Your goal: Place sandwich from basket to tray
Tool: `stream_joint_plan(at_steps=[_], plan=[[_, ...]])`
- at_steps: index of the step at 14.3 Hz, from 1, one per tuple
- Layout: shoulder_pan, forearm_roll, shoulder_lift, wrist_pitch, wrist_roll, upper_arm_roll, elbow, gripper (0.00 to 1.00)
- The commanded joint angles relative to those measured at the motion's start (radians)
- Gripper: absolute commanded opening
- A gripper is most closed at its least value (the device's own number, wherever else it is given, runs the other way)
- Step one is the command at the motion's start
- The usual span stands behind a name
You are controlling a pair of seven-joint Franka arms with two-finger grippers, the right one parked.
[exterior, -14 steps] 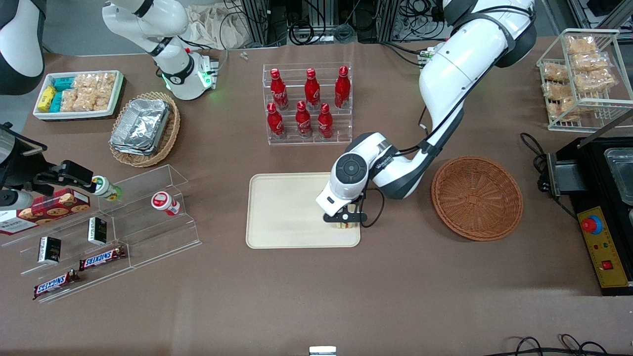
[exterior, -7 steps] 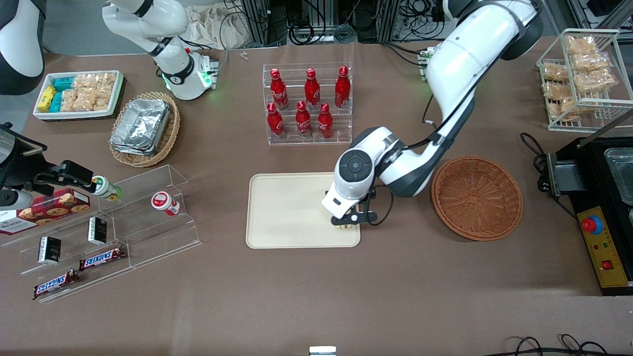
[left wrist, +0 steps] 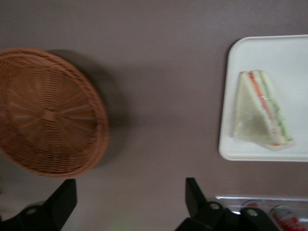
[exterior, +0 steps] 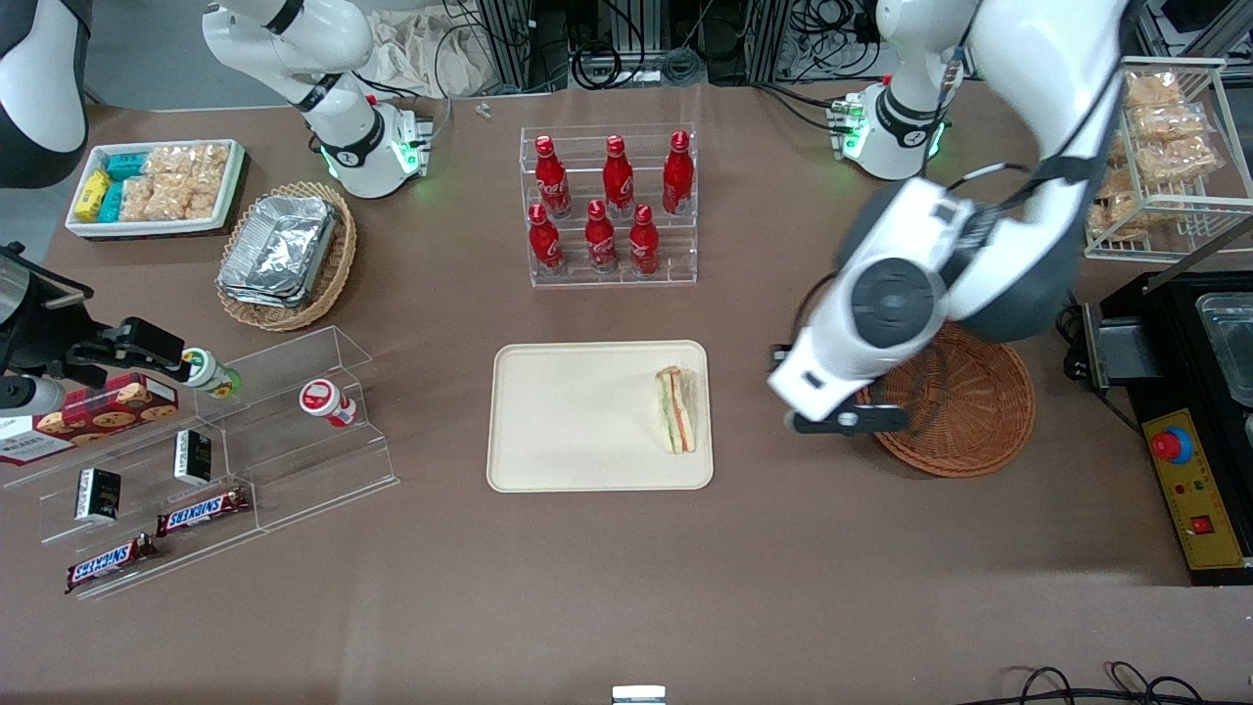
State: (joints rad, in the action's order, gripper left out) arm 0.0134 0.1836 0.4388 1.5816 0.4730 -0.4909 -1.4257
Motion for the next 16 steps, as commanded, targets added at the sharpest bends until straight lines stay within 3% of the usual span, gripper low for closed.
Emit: stream_joint_plan(at_steps=[1, 7, 16], plan=[[-0.119, -0.027, -0.086, -0.063, -0.184, -0.006, -0.028, 1.00], [-0.288, -0.018, -0.176, -0.127, -0.248, -0.005, -0.021, 1.00], [-0.351, 0.007, -0.187, -0.065, -0.269, 0.014, -0.030, 1.00]])
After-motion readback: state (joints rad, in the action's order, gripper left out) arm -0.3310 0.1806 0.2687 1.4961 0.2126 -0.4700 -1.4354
